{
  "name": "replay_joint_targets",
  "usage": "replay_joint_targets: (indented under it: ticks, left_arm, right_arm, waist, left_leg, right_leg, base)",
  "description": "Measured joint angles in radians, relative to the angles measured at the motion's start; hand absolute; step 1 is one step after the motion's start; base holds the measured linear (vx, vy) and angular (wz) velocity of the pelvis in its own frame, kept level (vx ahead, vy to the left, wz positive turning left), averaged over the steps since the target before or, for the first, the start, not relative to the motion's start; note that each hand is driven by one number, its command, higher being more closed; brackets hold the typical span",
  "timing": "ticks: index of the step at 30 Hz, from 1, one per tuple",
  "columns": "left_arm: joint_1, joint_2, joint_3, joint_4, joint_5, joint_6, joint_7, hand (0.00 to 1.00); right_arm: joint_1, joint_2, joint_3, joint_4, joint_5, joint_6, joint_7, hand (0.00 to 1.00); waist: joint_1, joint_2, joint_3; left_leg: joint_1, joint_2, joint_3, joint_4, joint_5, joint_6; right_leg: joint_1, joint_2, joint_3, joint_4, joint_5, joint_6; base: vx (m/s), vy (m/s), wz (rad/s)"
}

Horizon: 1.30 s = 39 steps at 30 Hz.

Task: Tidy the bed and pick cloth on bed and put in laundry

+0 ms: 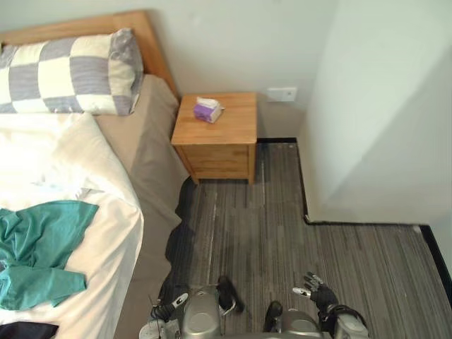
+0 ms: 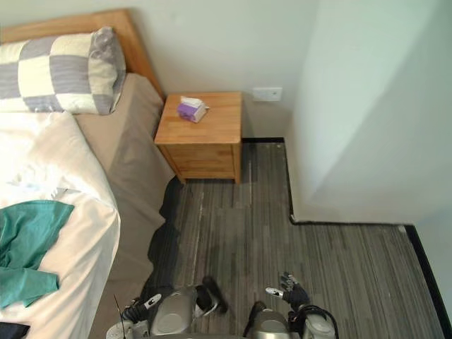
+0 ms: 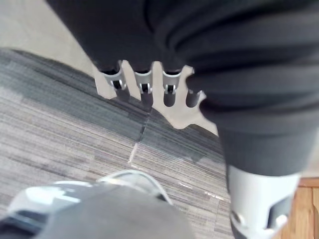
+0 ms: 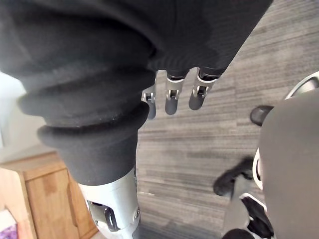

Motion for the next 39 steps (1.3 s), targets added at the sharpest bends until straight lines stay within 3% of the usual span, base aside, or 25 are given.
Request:
replay_joint_targets:
  ticks: [1, 2, 3, 4, 5, 6, 8, 10, 11, 12, 13, 14, 15, 16, 17, 18, 21, 24, 26, 29, 30, 31, 33, 35, 39]
  left_arm:
    - [0.0, 0.002, 0.001, 0.003, 0.0, 0.003, 0.002, 0.0]
    - [0.0, 0.009, 0.004, 0.006, -0.006, 0.011, 0.015, 0.0]
    - [-0.008, 0.028, 0.032, 0.013, -0.024, 0.014, 0.019, 0.0]
    - [-0.007, 0.03, 0.041, 0.015, -0.025, 0.016, 0.025, 0.0]
    - [-0.012, 0.035, 0.046, 0.024, -0.029, 0.029, 0.036, 0.0]
    - [-0.013, 0.034, 0.046, 0.027, -0.03, 0.031, 0.036, 0.0]
    - [-0.013, 0.025, 0.041, 0.027, -0.029, 0.03, 0.035, 0.0]
    - [-0.009, 0.02, 0.034, 0.029, -0.032, 0.03, 0.035, 0.0]
    - [-0.005, 0.017, 0.021, 0.029, -0.04, 0.03, 0.034, 0.0]
    - [-0.006, 0.017, 0.016, 0.029, -0.053, 0.029, 0.032, 0.0]
    - [-0.008, 0.017, 0.011, 0.028, -0.06, 0.028, 0.03, 0.0]
    - [-0.013, 0.021, 0.001, 0.027, -0.072, 0.027, 0.021, 0.0]
    - [-0.019, 0.027, 0.0, 0.028, -0.071, 0.027, 0.015, 0.0]
    - [-0.019, 0.04, -0.001, 0.028, -0.065, 0.027, 0.015, 0.0]
    - [-0.015, 0.054, 0.001, 0.028, -0.066, 0.028, 0.014, 0.0]
    - [-0.011, 0.078, 0.007, 0.04, -0.052, 0.029, 0.016, 0.0]
    - [0.061, 0.007, 0.086, 0.038, -0.033, 0.028, 0.017, 0.0]
    - [0.098, -0.021, 0.119, 0.025, -0.035, 0.03, 0.013, 0.0]
    - [0.098, -0.024, 0.117, 0.007, -0.032, 0.031, 0.008, 0.0]
    - [0.099, -0.021, 0.108, -0.001, -0.029, 0.034, -0.008, 0.0]
    - [0.102, -0.02, 0.104, -0.001, -0.017, 0.033, -0.011, 0.0]
    - [0.105, -0.018, 0.102, -0.001, -0.008, 0.032, -0.011, 0.0]
    - [0.12, 0.015, 0.074, -0.002, 0.009, 0.03, -0.013, 0.0]
    - [0.115, 0.035, 0.061, -0.003, 0.012, 0.032, -0.017, 0.0]
    - [0.115, 0.047, 0.055, -0.011, 0.029, 0.043, -0.031, 0.0]
  right_arm:
    - [0.003, 0.0, 0.007, 0.0, 0.0, 0.0, -0.005, 0.0]
    - [0.004, 0.001, 0.011, 0.009, -0.006, 0.0, -0.014, 0.0]
    - [-0.007, 0.012, 0.006, 0.022, -0.006, 0.011, -0.02, 0.0]
    - [-0.016, 0.01, 0.002, 0.029, -0.006, 0.017, -0.019, 0.0]
    - [-0.037, 0.008, -0.023, 0.049, -0.007, 0.021, -0.02, 0.0]
    - [-0.042, 0.003, -0.037, 0.05, -0.007, 0.02, -0.021, 0.0]
    - [-0.045, 0.003, -0.041, 0.058, -0.017, 0.02, -0.019, 0.0]
    - [-0.045, 0.012, -0.041, 0.056, -0.018, 0.017, -0.018, 0.0]
    - [-0.045, 0.014, -0.041, 0.055, -0.017, 0.015, -0.018, 0.0]
    - [-0.043, 0.015, -0.041, 0.06, -0.018, 0.015, -0.016, 0.0]
    - [-0.039, 0.017, -0.041, 0.06, -0.018, 0.015, -0.014, 0.0]
    - [-0.031, 0.023, -0.039, 0.06, -0.016, 0.015, -0.011, 0.0]
    - [-0.022, 0.031, -0.041, 0.059, -0.006, 0.015, -0.012, 0.0]
    - [-0.015, 0.042, -0.039, 0.072, 0.015, 0.015, -0.011, 0.0]
    - [-0.01, 0.053, -0.036, 0.081, 0.018, 0.015, -0.011, 0.0]
    - [-0.011, 0.073, -0.032, 0.099, 0.036, 0.016, -0.014, 0.0]
    - [-0.04, 0.049, -0.027, 0.096, 0.081, 0.005, -0.022, 0.0]
    - [-0.047, 0.044, -0.036, 0.035, 0.183, -0.044, -0.079, 0.0]
    - [-0.02, 0.046, -0.087, -0.07, 0.229, -0.074, -0.157, 0.0]
    - [-0.015, 0.001, -0.215, -0.251, 0.218, -0.111, -0.283, 0.0]
    - [-0.027, -0.042, -0.25, -0.305, 0.192, -0.113, -0.322, 0.0]
    - [-0.038, -0.055, -0.257, -0.321, 0.184, -0.114, -0.331, 0.0]
    - [-0.098, -0.106, -0.256, -0.384, 0.137, -0.117, -0.345, 0.0]
    - [-0.14, -0.135, -0.256, -0.415, 0.107, -0.107, -0.345, 0.0]
    - [-0.295, -0.248, -0.192, -0.431, 0.043, -0.036, -0.326, 0.0]
  waist:
    - [-0.002, -0.006, -0.01]
    - [0.005, -0.017, -0.042]
    - [0.017, -0.077, -0.055]
    - [0.023, -0.087, -0.06]
    - [0.02, -0.098, -0.064]
    - [0.011, -0.098, -0.065]
    - [0.01, -0.082, -0.06]
    - [0.012, -0.058, -0.052]
    - [0.01, -0.056, -0.056]
    - [0.011, -0.035, -0.048]
    - [0.008, -0.033, -0.049]
    - [0.005, -0.032, -0.053]
    - [0.004, -0.038, -0.055]
    - [0.005, -0.08, -0.063]
    - [0.011, -0.097, -0.064]
    - [0.016, -0.135, -0.064]
    - [0.049, -0.06, -0.089]
    - [0.039, -0.035, -0.098]
    - [0.037, -0.042, -0.095]
    - [0.009, -0.037, -0.102]
    - [0.016, -0.042, -0.104]
    - [0.017, -0.046, -0.106]
    - [0.013, -0.072, -0.126]
    - [0.011, -0.094, -0.128]
    - [0.015, -0.107, -0.135]
  left_leg:
    - [0.006, -0.017, 0.018, -0.03, -0.018, 0.027]
    - [0.011, -0.059, -0.002, -0.08, -0.073, 0.116]
    - [0.01, -0.107, -0.041, -0.076, -0.092, 0.146]
    - [0.012, -0.119, -0.072, -0.072, -0.11, 0.149]
    - [0.026, -0.143, -0.152, -0.057, -0.132, 0.136]
    - [0.046, -0.164, -0.231, -0.051, -0.145, 0.124]
    - [0.101, -0.169, -0.374, -0.058, -0.148, 0.12]
    - [0.158, -0.165, -0.489, -0.091, -0.138, 0.105]
    - [0.197, -0.159, -0.584, -0.122, -0.128, 0.068]
    - [0.211, -0.149, -0.661, -0.133, -0.124, 0.045]
    - [0.212, -0.14, -0.715, -0.134, -0.121, 0.036]
    - [0.194, -0.125, -0.839, -0.133, -0.118, -0.007]
    - [0.169, -0.123, -0.921, -0.128, -0.123, -0.025]
    - [0.151, -0.136, -1.008, -0.116, -0.131, -0.049]
    - [0.139, -0.156, -1.044, -0.104, -0.137, -0.071]
    - [0.138, -0.162, -1.12, -0.068, -0.147, -0.12]
    - [0.172, -0.072, -1.081, -0.107, -0.132, -0.169]
    - [0.158, -0.019, -1.004, -0.091, -0.088, -0.23]
    - [0.135, -0.004, -0.905, -0.07, -0.072, -0.211]
    - [0.111, 0.0, -0.583, -0.078, -0.039, -0.142]
    - [0.119, -0.023, -0.554, -0.112, -0.015, -0.13]
    - [0.126, -0.036, -0.561, -0.135, -0.003, -0.128]
    - [0.167, -0.096, -0.583, -0.298, 0.091, -0.114]
    - [0.172, -0.111, -0.607, -0.35, 0.123, -0.111]
    - [0.159, -0.125, -0.64, -0.351, 0.123, -0.112]
  right_leg:
    - [0.009, 0.002, -0.025, 0.008, -0.012, 0.013]
    - [0.015, -0.007, -0.073, 0.055, -0.057, 0.041]
    - [0.013, -0.065, -0.111, 0.146, -0.111, 0.075]
    - [0.006, -0.091, -0.118, 0.212, -0.125, 0.097]
    - [-0.046, -0.164, -0.101, 0.465, -0.117, 0.098]
    - [-0.106, -0.215, -0.052, 0.678, -0.09, 0.06]
    - [-0.17, -0.229, 0.02, 0.826, -0.107, 0.049]
    - [-0.218, -0.224, 0.055, 0.814, -0.118, 0.031]
    - [-0.275, -0.217, 0.112, 0.759, -0.124, 0.036]
    - [-0.317, -0.205, 0.181, 0.682, -0.131, 0.047]
    - [-0.336, -0.185, 0.243, 0.606, -0.13, 0.049]
    - [-0.354, -0.132, 0.423, 0.398, -0.103, 0.083]
    - [-0.353, -0.109, 0.552, 0.279, -0.073, 0.108]
    - [-0.344, -0.1, 0.691, 0.148, -0.039, 0.151]
    - [-0.336, -0.103, 0.737, 0.094, -0.037, 0.16]
    - [-0.308, -0.085, 0.766, 0.093, 0.087, 0.096]
    - [-0.297, -0.026, 0.702, 0.149, 0.07, 0.035]
    - [-0.236, -0.012, 0.587, 0.139, 0.059, 0.017]
    - [-0.198, -0.026, 0.518, 0.115, 0.056, 0.011]
    - [-0.159, -0.085, 0.387, 0.099, 0.054, 0.01]
    - [-0.153, -0.108, 0.363, 0.098, 0.05, 0.016]
    - [-0.152, -0.115, 0.362, 0.093, 0.05, 0.017]
    - [-0.156, -0.135, 0.348, 0.068, 0.062, 0.031]
    - [-0.155, -0.138, 0.33, 0.06, 0.068, 0.036]
    - [-0.146, -0.14, 0.303, 0.045, 0.076, 0.044]
  base:
    - [0.59, -0.103, 1.56]
    - [0.59, -0.107, 1.47]
    - [0.48, -0.085, 1.43]
    - [0.52, -0.132, 1.53]
    - [0.56, -0.156, 1.75]
    - [0.67, -0.212, 1.9]
    - [0.49, -0.244, 1.96]
    - [0.43, -0.331, 2.04]
    - [0.4, -0.433, 2.31]
    - [0.28, -0.391, 2.22]
    - [0.2, -0.441, 2.45]
    - [0.13, -0.489, 2.53]
    - [0.13, -0.624, 2.97]
    - [0.08, -0.556, 2.2]
    - [0.1, -0.615, 2.39]
    - [0.11, -0.596, 1.72]
    - [0.12, -0.424, 0.77]
    - [0.06, -0.278, 0.81]
    - [0.01, -0.166, 1.1]
    - [-0.02, -0.007, 1.08]
    - [-0.03, 0.067, 0.85]
    - [-0.04, 0.145, 0.43]
    - [-0.05, 0.156, 0.34]
    - [-0.06, 0.092, 0.38]
    - [-0.07, 0.071, 0.25]
